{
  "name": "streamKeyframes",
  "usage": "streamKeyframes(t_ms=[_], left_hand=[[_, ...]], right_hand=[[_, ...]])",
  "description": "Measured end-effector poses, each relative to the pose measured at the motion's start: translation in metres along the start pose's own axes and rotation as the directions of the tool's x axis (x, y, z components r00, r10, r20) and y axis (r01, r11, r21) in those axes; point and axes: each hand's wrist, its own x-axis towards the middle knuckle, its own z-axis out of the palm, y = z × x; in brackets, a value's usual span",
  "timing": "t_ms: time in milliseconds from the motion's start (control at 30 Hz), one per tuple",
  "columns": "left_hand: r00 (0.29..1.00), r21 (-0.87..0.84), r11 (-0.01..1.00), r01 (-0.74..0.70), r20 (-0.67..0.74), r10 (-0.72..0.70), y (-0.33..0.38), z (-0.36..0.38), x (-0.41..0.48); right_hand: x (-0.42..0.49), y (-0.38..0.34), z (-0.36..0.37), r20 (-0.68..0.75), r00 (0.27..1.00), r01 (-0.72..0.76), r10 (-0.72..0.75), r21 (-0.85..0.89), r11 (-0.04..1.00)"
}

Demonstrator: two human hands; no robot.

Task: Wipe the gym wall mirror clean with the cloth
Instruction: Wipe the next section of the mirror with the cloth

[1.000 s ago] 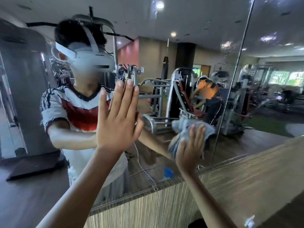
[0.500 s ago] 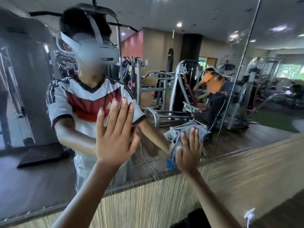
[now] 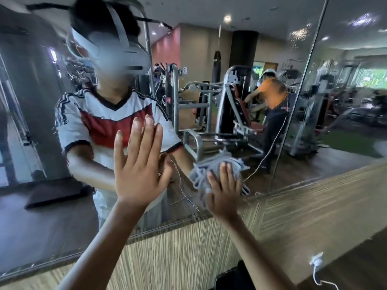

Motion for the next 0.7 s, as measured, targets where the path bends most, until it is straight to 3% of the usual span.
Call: streamKeyframes(t_ms=[33, 100, 167, 200, 233, 267, 333, 433, 500, 533, 567, 633, 700], left_hand=[[1.000, 0.003, 1.000, -0.001, 0.000, 0.001, 0.001, 0.000, 0.000], [1.000, 0.019, 1.000, 0.006, -0.007, -0.006, 0.003, 0.000, 0.001], [1.000, 0.026, 1.000, 0.016, -0.012, -0.016, 0.006, 0.000, 0.003], [1.000, 0.023, 1.000, 0.018, -0.016, -0.017, 0.006, 0.000, 0.003], [1.000, 0.017, 1.000, 0.019, -0.022, -0.019, 0.007, 0.000, 0.004], [0.999, 0.009, 1.000, 0.020, -0.027, -0.020, 0.007, 0.000, 0.004], [0.999, -0.004, 1.000, 0.015, -0.031, -0.015, 0.006, 0.000, 0.002], [1.000, -0.019, 1.000, 0.001, -0.029, -0.002, 0.002, 0.001, 0.000], [1.000, -0.017, 1.000, -0.004, -0.031, 0.003, 0.000, 0.002, -0.001], [0.999, -0.014, 1.000, -0.004, -0.033, 0.003, 0.000, 0.002, -0.001], [0.999, -0.012, 1.000, -0.002, -0.032, 0.002, 0.001, 0.001, -0.001], [0.999, -0.004, 1.000, 0.003, -0.033, -0.003, 0.003, 0.001, 0.000], [0.999, -0.001, 1.000, 0.001, -0.032, -0.001, 0.004, 0.001, 0.001]], right_hand=[[-0.009, 0.016, -0.002, 0.013, 0.998, -0.054, 0.054, -0.011, 0.999], [0.000, 0.034, -0.004, -0.023, 0.931, -0.364, 0.364, 0.012, 0.931], [0.039, 0.032, -0.004, -0.092, 0.742, -0.653, 0.664, 0.122, 0.747], [0.061, 0.024, -0.005, -0.111, 0.662, -0.719, 0.741, 0.183, 0.670], [0.081, 0.012, -0.005, -0.120, 0.634, -0.736, 0.764, 0.209, 0.644], [0.094, -0.003, -0.004, -0.126, 0.660, -0.715, 0.741, 0.200, 0.670], [0.101, -0.032, -0.004, -0.125, 0.800, -0.574, 0.587, 0.129, 0.809], [0.066, -0.042, -0.004, -0.024, 0.982, -0.187, 0.187, 0.020, 0.982], [0.028, -0.012, -0.005, 0.037, 0.999, 0.018, -0.017, -0.025, 1.000], [0.013, 0.007, -0.007, 0.051, 0.998, 0.045, -0.042, -0.047, 0.998], [0.004, 0.022, -0.011, 0.051, 0.999, 0.001, 0.003, -0.067, 0.998], [0.011, 0.036, -0.015, 0.010, 0.969, -0.245, 0.247, -0.073, 0.967], [0.053, 0.028, -0.014, -0.062, 0.839, -0.541, 0.540, 0.010, 0.841]])
